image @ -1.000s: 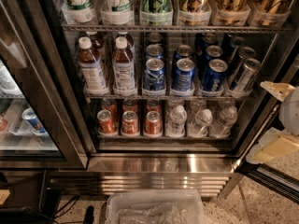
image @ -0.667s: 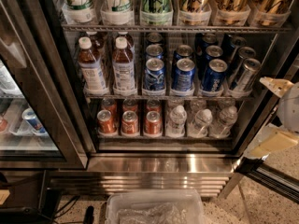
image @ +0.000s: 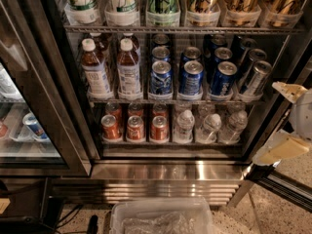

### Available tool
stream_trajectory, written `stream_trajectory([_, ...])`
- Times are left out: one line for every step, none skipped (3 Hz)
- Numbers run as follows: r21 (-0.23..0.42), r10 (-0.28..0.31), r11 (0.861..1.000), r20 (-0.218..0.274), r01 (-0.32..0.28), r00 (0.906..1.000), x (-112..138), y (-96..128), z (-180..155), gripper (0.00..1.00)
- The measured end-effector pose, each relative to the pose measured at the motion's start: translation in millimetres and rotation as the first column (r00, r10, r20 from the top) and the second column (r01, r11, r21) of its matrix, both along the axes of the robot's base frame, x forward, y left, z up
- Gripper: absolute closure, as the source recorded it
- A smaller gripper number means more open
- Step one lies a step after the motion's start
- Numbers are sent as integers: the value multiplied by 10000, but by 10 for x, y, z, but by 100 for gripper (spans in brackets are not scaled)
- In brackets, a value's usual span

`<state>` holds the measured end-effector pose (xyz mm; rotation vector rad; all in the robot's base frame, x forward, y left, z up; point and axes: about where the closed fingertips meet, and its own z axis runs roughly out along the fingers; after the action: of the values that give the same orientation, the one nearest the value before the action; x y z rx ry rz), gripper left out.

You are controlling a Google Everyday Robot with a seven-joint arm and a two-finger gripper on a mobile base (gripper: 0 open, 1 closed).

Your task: Pick redbull can from middle shelf of fridge

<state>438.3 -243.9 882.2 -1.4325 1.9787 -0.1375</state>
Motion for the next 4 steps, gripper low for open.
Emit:
stream_trajectory([616,-692,9958,182,680,9974,91,22,-222,0])
stream_trajectory([1164,-1668,9807,788,1571,9828,352,12,-380,0])
stream_trajectory([1601,-2565,9597,1625,2310,9528,628,-42,-371,0])
stream_trajectory([2434,-3544,9216,2094,3025,9113,789,-191,-345,0])
